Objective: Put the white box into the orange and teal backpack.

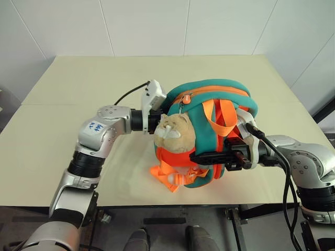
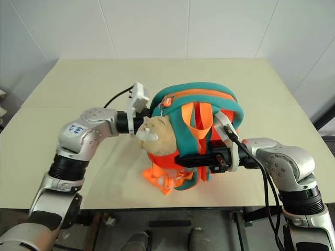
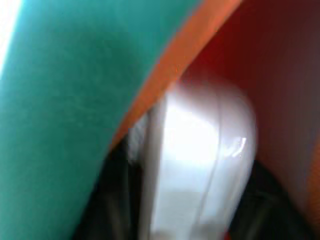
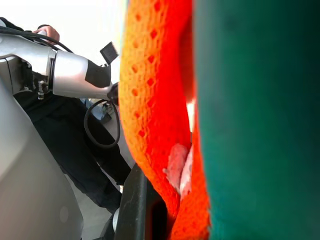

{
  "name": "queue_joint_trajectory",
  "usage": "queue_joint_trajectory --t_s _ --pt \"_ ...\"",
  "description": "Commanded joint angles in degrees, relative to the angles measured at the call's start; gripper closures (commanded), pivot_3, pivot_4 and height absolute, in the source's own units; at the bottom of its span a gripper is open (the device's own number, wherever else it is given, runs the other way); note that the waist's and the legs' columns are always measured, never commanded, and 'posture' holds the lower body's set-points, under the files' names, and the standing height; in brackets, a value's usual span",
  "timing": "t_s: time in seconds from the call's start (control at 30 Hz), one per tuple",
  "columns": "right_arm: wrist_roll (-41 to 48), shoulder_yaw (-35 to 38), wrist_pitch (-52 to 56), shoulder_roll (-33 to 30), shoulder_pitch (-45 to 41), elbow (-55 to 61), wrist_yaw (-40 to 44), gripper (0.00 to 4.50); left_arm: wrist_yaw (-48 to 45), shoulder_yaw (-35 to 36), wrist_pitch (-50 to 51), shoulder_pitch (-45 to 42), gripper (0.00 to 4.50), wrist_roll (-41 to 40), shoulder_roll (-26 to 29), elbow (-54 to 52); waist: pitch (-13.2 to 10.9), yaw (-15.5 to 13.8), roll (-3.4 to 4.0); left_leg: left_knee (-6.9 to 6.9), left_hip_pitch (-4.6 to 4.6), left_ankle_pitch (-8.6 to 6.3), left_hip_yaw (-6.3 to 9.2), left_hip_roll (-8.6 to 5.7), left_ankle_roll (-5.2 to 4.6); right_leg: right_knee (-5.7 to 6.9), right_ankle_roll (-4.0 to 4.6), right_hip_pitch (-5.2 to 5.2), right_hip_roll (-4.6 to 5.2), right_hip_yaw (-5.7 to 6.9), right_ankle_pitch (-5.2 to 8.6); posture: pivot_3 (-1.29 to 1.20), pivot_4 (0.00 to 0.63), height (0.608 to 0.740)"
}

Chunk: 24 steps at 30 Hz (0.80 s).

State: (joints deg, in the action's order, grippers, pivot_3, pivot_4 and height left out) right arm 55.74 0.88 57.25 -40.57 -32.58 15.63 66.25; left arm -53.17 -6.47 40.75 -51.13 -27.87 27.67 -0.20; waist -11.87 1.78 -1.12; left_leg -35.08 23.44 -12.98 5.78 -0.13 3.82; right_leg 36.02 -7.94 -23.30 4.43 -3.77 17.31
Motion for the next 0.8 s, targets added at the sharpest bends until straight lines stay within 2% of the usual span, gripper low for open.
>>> queue_joint_trajectory --t_s 0.03,0.13,0.27,0.5,0.67,0.8 --pt "0.57 0.80 -0.90 0.29 -0.25 1.25 -0.23 4.45 -4.10 3.53 -1.41 -0.07 0.92 -2.78 3.19 -5.28 0.00 -0.08 0.00 -0.01 0.00 0.00 -0.01 -0.01 0.00 -0.01 0.00 0.00 0.00 0.00 0.00 0.00 0.150 0.740" --pt "0.06 0.47 -1.27 0.44 -0.81 0.54 -0.14 4.45 -8.18 3.50 -0.47 0.84 0.16 -3.24 7.44 -6.00 0.00 -0.08 0.00 -0.01 0.01 0.00 -0.01 -0.01 0.00 -0.03 0.00 0.01 0.00 0.00 0.00 0.00 0.150 0.740" --pt "-0.72 -0.08 -1.95 0.47 -1.31 -0.33 0.09 4.45 -14.07 2.38 -1.13 3.58 0.16 -2.03 14.52 -6.61 0.00 -0.01 0.01 0.05 -0.01 0.00 -0.01 0.00 0.00 -0.03 0.04 0.00 0.00 0.00 0.02 0.00 0.150 0.740" --pt "-1.91 -0.57 -2.29 0.60 -1.57 -1.14 0.52 4.45 -21.15 6.85 0.83 9.35 0.16 -5.54 24.97 -9.79 -0.01 -0.07 0.00 0.06 -0.01 -0.01 -0.01 0.01 -0.01 -0.04 0.07 0.02 0.00 0.00 0.04 0.00 0.150 0.740" --pt "-2.10 -0.74 -2.36 0.65 -1.58 -1.42 0.72 4.45 -20.52 9.07 1.77 10.99 0.16 -7.60 26.02 -12.05 -0.01 -0.24 -0.01 0.01 -0.02 -0.01 -0.01 0.01 -0.02 -0.05 0.07 0.07 0.01 0.01 0.04 0.00 0.150 0.740" --pt "-2.66 -1.64 -2.61 1.23 -2.44 -2.28 0.98 4.45 -13.94 11.53 4.66 12.63 0.16 -12.41 21.00 -18.58 -0.02 -0.18 -0.01 0.01 -0.02 -0.01 0.00 0.02 -0.02 -0.04 0.06 0.07 0.01 0.01 0.03 0.00 0.150 0.740"
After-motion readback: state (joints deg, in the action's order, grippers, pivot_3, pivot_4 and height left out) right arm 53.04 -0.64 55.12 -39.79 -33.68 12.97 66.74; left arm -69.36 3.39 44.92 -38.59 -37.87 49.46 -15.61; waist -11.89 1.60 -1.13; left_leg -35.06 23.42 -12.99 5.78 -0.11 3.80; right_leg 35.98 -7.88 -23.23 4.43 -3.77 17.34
